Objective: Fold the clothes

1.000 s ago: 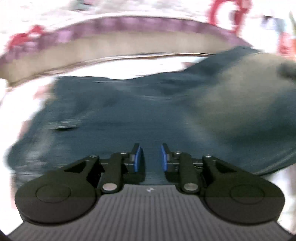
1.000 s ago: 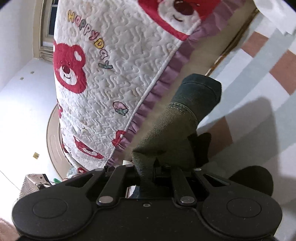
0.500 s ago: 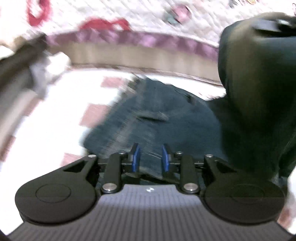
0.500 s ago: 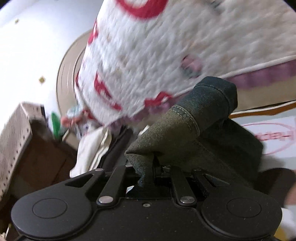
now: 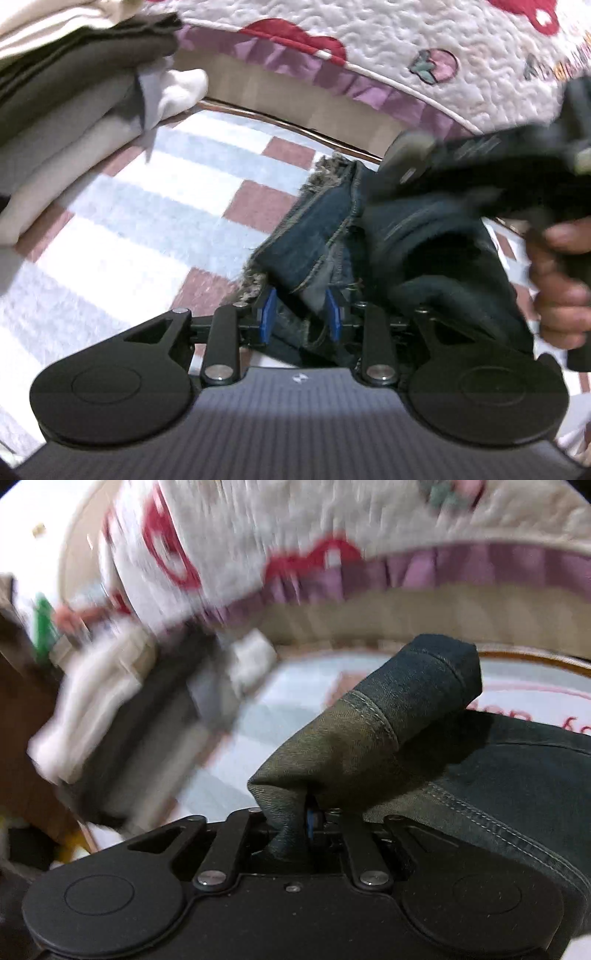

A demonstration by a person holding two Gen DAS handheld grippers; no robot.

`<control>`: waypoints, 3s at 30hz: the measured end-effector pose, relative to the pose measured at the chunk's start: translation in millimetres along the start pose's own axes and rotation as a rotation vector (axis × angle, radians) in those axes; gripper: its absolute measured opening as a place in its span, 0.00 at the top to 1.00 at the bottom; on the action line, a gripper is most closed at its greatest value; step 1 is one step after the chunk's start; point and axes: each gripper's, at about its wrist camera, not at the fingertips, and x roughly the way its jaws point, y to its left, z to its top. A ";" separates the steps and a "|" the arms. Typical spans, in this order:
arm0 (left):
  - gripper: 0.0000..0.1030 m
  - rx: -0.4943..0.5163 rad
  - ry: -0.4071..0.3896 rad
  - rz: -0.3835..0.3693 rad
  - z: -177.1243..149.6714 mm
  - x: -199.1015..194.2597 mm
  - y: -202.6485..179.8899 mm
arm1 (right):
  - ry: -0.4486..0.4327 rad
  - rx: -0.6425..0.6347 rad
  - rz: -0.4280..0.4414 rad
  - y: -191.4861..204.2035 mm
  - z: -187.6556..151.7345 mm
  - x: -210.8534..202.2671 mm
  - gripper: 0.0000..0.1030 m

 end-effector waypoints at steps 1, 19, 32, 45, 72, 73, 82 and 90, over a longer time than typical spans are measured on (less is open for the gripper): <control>0.73 -0.002 -0.002 0.000 0.5 -0.4 2.2 | 0.032 0.007 -0.002 -2.0 0.3 8.1 0.72; 0.58 -0.120 -0.133 -0.104 1.7 -39.8 36.6 | -0.117 -0.182 0.112 -46.7 -54.6 -115.1 0.53; 0.48 0.000 -0.037 0.046 8.8 17.1 -1.1 | 0.028 -0.395 0.014 -26.9 -116.1 -112.1 0.51; 0.54 0.270 -0.108 0.175 22.4 -1.0 -38.2 | -0.275 -0.209 -0.198 -97.4 -74.3 -130.1 0.49; 0.51 0.101 0.115 0.236 76.1 58.6 -15.3 | -0.240 0.349 -0.037 -195.1 -44.4 -109.0 0.39; 0.51 0.016 0.118 0.196 71.6 46.1 -8.6 | -0.238 0.378 -0.009 -197.4 -45.8 -109.0 0.39; 0.44 -0.271 0.146 0.024 19.3 15.0 15.3 | -0.172 0.549 0.143 -199.8 -72.2 -103.3 0.37; 0.35 -0.545 0.159 -0.099 1.1 39.3 41.0 | -0.108 0.539 0.187 -174.6 -96.4 -83.7 0.32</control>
